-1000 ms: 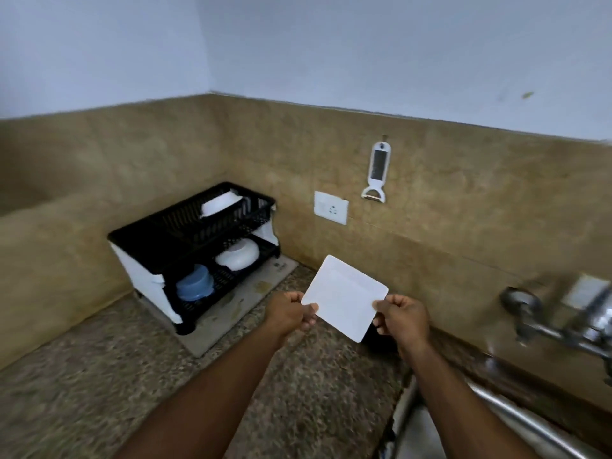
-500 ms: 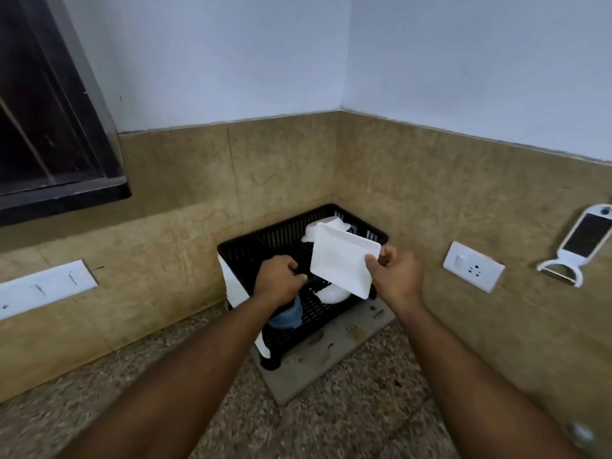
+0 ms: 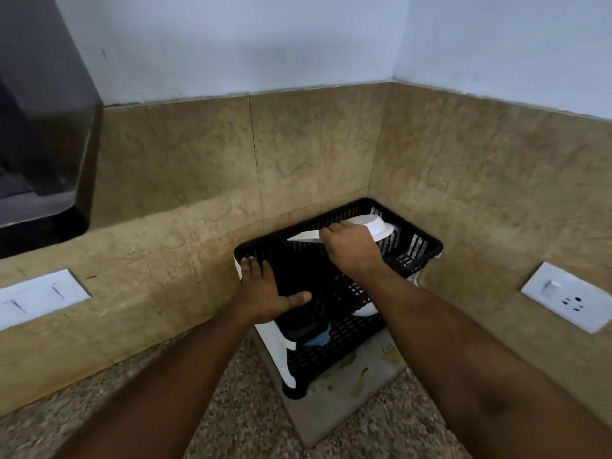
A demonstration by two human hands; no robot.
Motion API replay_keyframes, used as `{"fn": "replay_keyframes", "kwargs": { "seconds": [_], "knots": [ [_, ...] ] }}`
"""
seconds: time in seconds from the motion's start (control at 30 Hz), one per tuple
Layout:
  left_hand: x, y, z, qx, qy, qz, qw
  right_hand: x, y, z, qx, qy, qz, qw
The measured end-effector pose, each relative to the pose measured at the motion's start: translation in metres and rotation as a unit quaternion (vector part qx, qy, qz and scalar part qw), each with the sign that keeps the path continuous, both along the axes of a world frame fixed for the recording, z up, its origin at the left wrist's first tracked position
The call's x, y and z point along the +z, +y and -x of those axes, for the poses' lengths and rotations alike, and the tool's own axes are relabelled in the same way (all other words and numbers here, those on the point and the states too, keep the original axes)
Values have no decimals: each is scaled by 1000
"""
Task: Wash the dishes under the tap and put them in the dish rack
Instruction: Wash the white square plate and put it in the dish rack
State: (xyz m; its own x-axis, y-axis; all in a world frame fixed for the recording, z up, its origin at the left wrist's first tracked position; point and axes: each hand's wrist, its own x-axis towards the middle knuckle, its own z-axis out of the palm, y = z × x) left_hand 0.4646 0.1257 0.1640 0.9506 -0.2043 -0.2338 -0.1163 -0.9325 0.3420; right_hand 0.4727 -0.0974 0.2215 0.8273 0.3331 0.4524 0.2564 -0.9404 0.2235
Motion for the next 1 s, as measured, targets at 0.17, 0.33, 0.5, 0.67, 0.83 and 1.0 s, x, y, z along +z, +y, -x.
{"fn": "replay_keyframes", "kwargs": {
  "seconds": [0.17, 0.33, 0.5, 0.67, 0.83, 1.0],
  "knots": [
    [5, -10, 10, 4, 25, -11, 1000, -28, 3, -23, 25, 29, 90, 995],
    [7, -12, 8, 6, 38, -12, 999, -45, 7, -32, 38, 53, 136, 989],
    [2, -11, 9, 9, 29, -11, 999, -58, 12, -41, 39, 75, 158, 984],
    [0, -13, 9, 16, 23, -10, 1000, -58, 9, -42, 18, 110, 162, 980],
    [-1, -16, 8, 17, 9, -36, 999, -56, 2, -34, 11, 133, 138, 981],
    [2, -16, 11, 4, 8, -74, 997, -54, -2, -17, 4, 162, 53, 985]
  ]
}}
